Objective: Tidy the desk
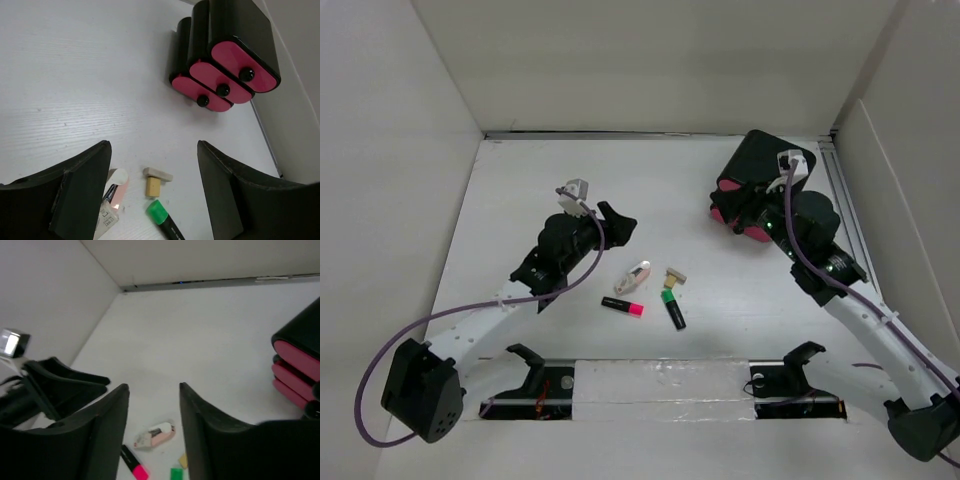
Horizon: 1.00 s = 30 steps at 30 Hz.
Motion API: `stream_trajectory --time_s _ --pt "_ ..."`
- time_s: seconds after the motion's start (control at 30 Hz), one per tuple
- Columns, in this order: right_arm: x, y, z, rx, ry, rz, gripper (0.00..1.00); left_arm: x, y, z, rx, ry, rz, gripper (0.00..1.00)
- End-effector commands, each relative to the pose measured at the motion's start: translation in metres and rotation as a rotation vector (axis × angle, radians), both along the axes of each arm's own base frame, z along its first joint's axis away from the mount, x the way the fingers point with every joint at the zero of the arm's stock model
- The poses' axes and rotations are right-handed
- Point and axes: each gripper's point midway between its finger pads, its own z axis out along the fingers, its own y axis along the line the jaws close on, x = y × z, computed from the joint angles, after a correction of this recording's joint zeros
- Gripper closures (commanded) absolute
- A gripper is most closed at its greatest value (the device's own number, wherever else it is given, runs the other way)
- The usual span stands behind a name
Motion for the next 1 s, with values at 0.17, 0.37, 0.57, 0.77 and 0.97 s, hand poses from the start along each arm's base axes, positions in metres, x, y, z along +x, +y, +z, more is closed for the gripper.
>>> stream_trajectory --time_s 0.17,0.37,0.57,0.77,0.97 --pt "0.006 -0.008 0.096 0.096 -0.211 -0.031 1.0 -0.002 -0.07 0.041 -0.041 -0.12 -0.223 0.4" --pt "0.047 -0.041 0.089 0.041 -0.161 -0.22 1.0 -0.012 -0.127 0.055 0.014 -0.159 -0.302 0.66" --pt "0.099 -0.126 0.066 0.001 -0.074 -0.458 1.0 -0.019 -0.186 0.049 0.047 -0.149 -0.389 0.94" --pt "0.105 -0.176 0.043 0.035 -0.019 -0.577 0.7 -0.015 -0.224 0.031 0.116 -0.131 -0.4 0.77" --pt "0.103 -0.196 -0.001 0.053 0.065 -0.635 0.45 0.007 -0.259 0.023 0.169 -0.129 -0.388 0.67"
